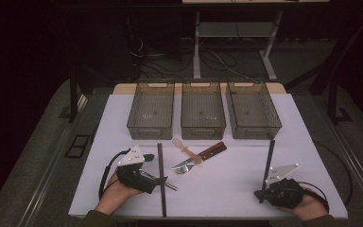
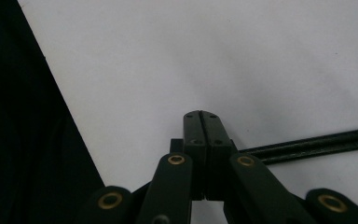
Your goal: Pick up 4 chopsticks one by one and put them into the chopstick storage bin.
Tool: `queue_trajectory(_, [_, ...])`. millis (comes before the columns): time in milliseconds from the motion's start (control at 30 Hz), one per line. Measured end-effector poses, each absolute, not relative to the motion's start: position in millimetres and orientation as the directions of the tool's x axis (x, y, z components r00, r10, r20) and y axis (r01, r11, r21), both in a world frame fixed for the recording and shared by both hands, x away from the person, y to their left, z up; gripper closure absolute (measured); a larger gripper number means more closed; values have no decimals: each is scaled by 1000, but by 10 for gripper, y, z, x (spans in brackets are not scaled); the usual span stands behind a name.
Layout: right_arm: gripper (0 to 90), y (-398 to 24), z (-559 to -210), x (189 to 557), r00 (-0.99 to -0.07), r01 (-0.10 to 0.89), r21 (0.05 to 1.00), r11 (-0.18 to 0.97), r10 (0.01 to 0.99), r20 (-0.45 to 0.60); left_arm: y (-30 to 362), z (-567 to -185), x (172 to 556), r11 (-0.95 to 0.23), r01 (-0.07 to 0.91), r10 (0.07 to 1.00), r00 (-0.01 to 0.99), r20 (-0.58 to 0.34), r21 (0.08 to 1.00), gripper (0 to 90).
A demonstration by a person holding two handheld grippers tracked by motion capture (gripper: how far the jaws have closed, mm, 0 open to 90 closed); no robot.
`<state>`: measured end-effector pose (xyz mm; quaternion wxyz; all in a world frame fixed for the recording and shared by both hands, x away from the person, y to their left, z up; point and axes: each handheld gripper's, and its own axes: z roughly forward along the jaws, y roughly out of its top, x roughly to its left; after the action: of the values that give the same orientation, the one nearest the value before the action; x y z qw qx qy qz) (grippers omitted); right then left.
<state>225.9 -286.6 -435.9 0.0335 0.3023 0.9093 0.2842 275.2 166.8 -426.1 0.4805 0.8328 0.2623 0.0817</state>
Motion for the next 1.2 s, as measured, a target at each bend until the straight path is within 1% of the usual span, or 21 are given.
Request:
queue_trajectory(367, [893, -2942, -4354, 2240, -812, 537, 532, 655, 571, 117, 1671, -4261, 2754, -402, 359, 517, 848, -115, 842, 48])
queue_trajectory(833, [893, -3204, -4352, 2186, -782, 574, 527, 627, 611, 124, 1664, -4265, 2756, -405, 362, 517, 848, -117, 839, 48])
queue_trajectory(1200, [893, -3306, -4346, 2180, -762, 594, 520, 614, 636, 119, 1654, -4279, 2764, -414, 356, 511, 852, -110, 838, 47])
